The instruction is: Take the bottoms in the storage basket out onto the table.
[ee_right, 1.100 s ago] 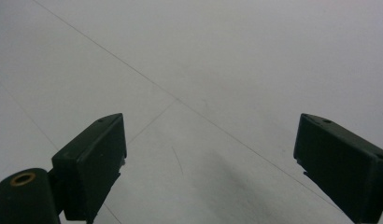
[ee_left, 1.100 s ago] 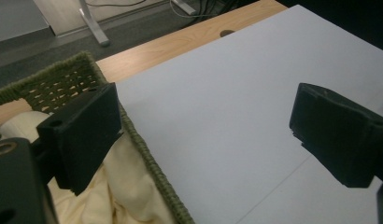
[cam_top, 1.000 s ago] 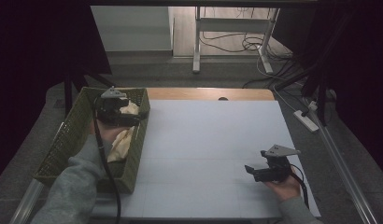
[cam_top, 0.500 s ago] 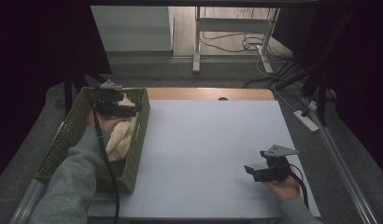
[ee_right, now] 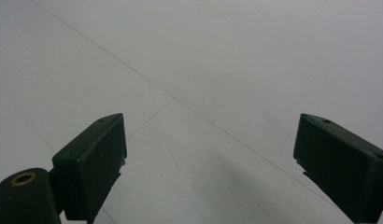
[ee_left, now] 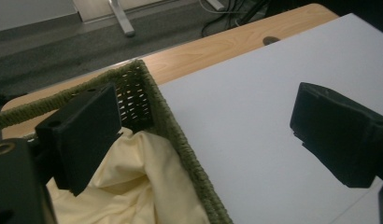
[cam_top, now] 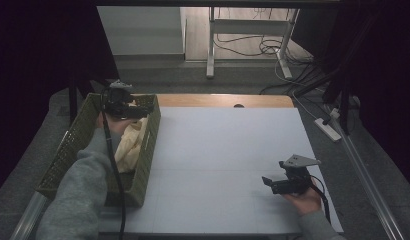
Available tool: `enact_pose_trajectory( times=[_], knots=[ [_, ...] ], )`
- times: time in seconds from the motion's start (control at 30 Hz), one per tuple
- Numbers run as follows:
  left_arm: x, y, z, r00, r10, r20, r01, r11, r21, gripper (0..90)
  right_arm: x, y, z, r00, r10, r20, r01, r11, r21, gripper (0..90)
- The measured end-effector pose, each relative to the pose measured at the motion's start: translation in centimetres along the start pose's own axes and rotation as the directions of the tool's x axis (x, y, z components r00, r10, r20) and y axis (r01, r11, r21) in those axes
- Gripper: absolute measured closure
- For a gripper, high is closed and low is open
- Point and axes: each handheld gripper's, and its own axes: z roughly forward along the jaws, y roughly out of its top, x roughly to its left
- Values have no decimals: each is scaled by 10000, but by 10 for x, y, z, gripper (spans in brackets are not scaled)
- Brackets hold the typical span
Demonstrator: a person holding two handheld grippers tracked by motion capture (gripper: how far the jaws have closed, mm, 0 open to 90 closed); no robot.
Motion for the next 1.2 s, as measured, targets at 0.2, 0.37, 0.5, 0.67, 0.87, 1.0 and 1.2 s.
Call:
enact_pose_trajectory(
  times=[0.2, 0.37, 0.5, 0.67, 0.87, 1.0, 1.2],
  knots=[
    [10, -2, 7, 9995, -319, -55, 319, 9995, 43, 86, -1, 0, 0, 10000, 30, 21, -30, 10000, 9, 100],
    [18, -6, 14, 9987, -478, -194, 482, 9986, 215, 88, 0, 0, 1, 10000, -23, -6, 23, 10000, 51, 100],
    [22, -8, 18, 9980, -577, -241, 583, 9980, 245, 87, 0, -1, 2, 10000, -24, -24, 24, 10000, 92, 99],
    [31, -13, 27, 9958, -786, -476, 804, 9961, 365, 84, 1, -1, 5, 10000, -59, -61, 60, 9998, 198, 100],
    [37, -19, 33, 9938, -999, -497, 1023, 9935, 497, 83, 0, -1, 5, 10000, -36, -74, 38, 9998, 211, 100],
    [38, -21, 36, 9928, -1099, -487, 1126, 9920, 567, 82, 1, -1, 6, 9999, -92, -85, 95, 9995, 295, 100],
    [41, -25, 39, 9918, -1079, -683, 1129, 9909, 731, 80, 1, -1, 6, 9999, -85, -90, 88, 9995, 310, 100]
  ],
)
